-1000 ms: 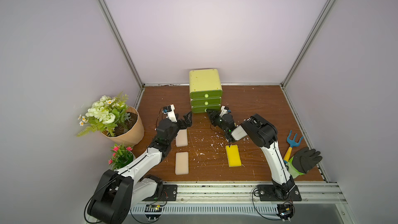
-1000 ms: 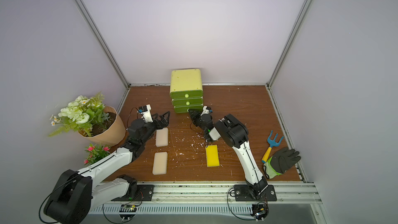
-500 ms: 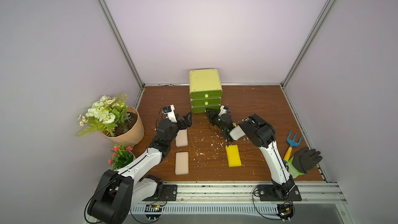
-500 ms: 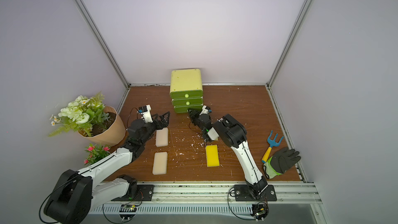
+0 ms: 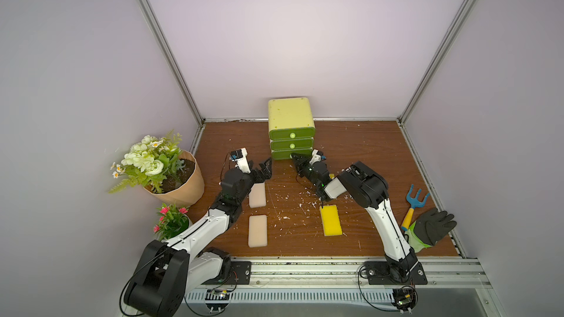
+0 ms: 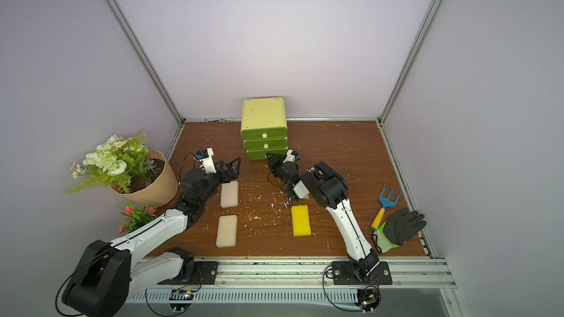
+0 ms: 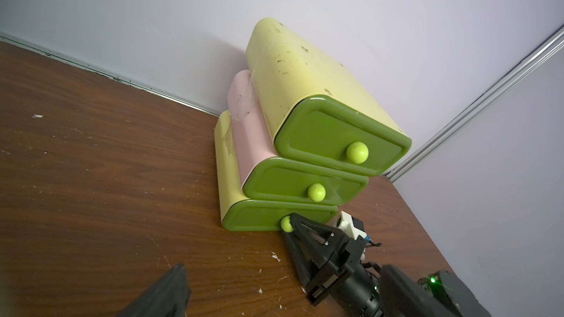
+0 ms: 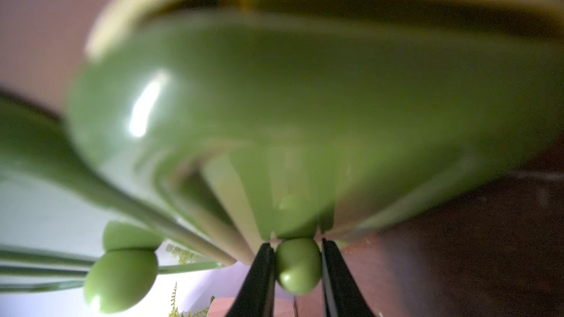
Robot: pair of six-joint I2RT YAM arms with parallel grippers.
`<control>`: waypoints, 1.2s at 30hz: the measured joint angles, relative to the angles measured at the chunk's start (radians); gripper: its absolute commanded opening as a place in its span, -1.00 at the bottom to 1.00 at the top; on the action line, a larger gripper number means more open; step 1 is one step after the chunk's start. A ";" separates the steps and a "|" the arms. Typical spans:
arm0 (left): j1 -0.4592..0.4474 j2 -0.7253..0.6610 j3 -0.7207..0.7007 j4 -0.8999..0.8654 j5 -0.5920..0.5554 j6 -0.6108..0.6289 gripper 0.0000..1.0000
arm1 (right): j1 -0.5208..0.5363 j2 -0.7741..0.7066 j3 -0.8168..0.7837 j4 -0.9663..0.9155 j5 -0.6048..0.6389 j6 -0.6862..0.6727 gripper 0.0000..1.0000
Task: Take the sponge out of the drawer
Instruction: Open the drawer in the storage box.
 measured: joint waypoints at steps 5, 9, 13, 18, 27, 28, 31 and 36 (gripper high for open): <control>0.000 0.000 0.000 0.000 0.002 -0.006 0.99 | 0.005 -0.006 -0.035 0.036 0.003 0.000 -0.63; 0.000 0.000 0.000 0.003 0.004 -0.013 0.99 | 0.016 -0.026 -0.078 0.052 0.004 0.000 -0.65; 0.000 0.000 -0.006 0.006 0.006 -0.016 0.99 | 0.030 -0.054 -0.122 0.057 0.012 0.000 -0.65; 0.000 -0.003 -0.006 0.006 0.009 -0.019 0.99 | 0.051 -0.074 -0.152 0.058 0.028 -0.001 -0.66; 0.000 -0.026 -0.015 0.007 0.011 -0.019 0.99 | 0.084 -0.137 -0.229 0.046 0.051 -0.030 -0.67; 0.000 -0.027 -0.017 0.007 0.011 -0.019 0.99 | 0.087 -0.142 -0.237 0.045 0.054 -0.034 -0.67; 0.000 -0.028 -0.018 0.006 0.011 -0.019 0.99 | 0.096 -0.159 -0.266 0.044 0.055 -0.044 -0.67; 0.001 -0.028 -0.018 0.006 0.011 -0.022 0.99 | 0.114 -0.198 -0.322 0.045 0.054 -0.053 -0.67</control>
